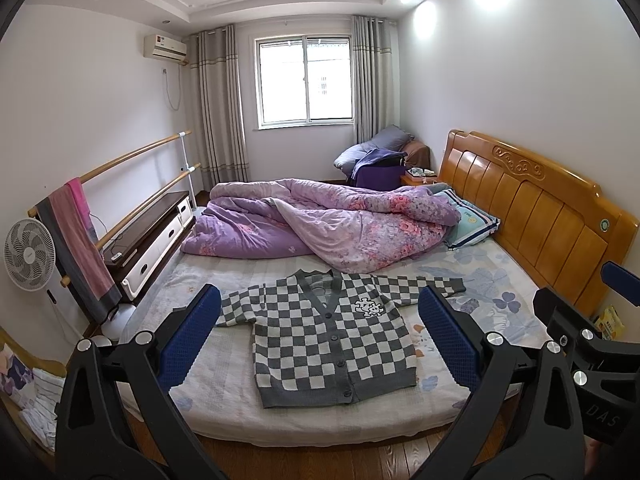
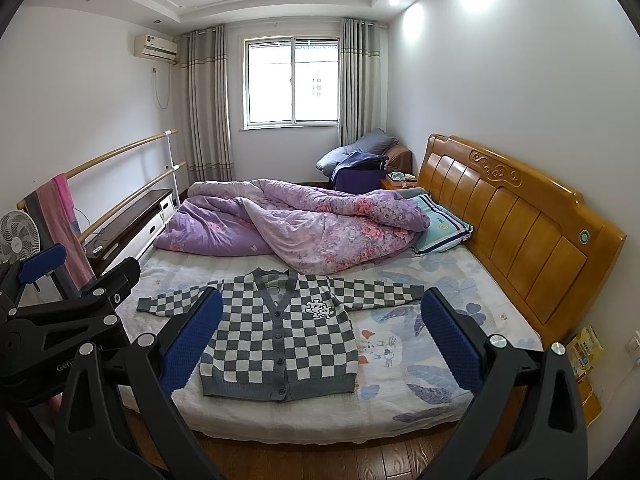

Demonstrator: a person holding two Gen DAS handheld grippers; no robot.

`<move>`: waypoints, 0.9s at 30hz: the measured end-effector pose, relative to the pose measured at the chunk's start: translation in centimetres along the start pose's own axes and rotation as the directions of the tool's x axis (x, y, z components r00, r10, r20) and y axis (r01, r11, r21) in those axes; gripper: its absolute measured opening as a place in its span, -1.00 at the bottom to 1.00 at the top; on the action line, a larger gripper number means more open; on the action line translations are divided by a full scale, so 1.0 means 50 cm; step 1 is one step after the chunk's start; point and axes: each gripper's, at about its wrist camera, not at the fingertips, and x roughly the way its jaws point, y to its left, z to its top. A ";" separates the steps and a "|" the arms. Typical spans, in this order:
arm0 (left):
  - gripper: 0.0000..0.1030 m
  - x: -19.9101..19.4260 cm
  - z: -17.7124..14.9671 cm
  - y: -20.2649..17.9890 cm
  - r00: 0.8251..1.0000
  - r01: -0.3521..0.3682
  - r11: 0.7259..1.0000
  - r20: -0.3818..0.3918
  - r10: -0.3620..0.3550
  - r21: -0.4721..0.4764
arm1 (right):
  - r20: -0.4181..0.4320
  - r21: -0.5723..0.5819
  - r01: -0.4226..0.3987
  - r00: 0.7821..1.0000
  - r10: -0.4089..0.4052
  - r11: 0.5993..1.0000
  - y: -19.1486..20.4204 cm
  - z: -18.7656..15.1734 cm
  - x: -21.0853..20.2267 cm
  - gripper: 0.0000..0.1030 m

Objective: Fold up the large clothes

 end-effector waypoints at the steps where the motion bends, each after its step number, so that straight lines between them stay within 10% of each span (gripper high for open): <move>1: 0.91 0.001 0.003 -0.003 1.000 0.000 1.000 -0.001 0.000 0.001 | 0.000 0.000 0.000 1.000 0.000 1.000 0.000 0.000 0.001 0.86; 27: 0.91 0.059 0.002 0.055 0.999 0.034 0.999 -0.035 -0.034 -0.007 | -0.035 -0.002 0.024 0.999 -0.024 1.000 0.051 -0.016 0.041 0.86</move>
